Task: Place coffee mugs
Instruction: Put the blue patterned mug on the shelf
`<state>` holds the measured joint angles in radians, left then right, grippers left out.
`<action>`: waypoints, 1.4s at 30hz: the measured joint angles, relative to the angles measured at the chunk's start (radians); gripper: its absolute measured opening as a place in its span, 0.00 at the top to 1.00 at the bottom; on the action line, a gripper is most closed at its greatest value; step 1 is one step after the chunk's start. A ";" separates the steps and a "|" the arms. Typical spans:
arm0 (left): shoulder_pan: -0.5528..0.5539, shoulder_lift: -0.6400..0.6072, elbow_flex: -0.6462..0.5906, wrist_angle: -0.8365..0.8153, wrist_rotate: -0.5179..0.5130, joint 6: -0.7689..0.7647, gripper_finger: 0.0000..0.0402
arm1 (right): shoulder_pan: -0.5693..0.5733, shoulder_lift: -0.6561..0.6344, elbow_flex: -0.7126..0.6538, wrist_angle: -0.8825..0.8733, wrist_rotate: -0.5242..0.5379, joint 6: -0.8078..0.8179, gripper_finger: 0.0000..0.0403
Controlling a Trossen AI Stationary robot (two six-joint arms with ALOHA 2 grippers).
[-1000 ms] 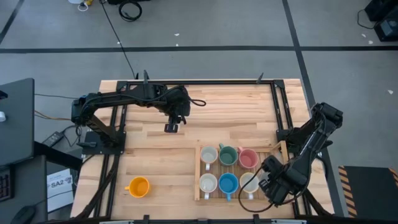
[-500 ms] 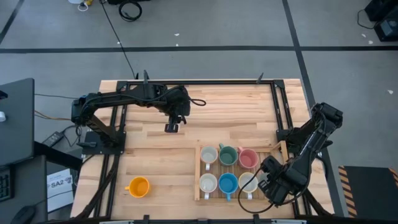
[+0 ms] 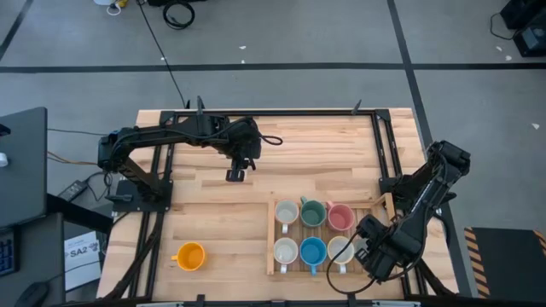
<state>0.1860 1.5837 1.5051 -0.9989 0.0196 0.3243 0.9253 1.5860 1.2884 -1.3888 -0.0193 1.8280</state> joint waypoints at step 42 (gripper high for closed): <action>0.000 0.000 0.000 0.000 0.000 -0.007 0.68 | -0.059 -0.002 -0.066 0.037 0.038 -0.436 0.91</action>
<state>0.1860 1.5837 1.5051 -0.9993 0.0194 0.3172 0.8661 1.5837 1.2225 -1.3513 0.0185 1.3922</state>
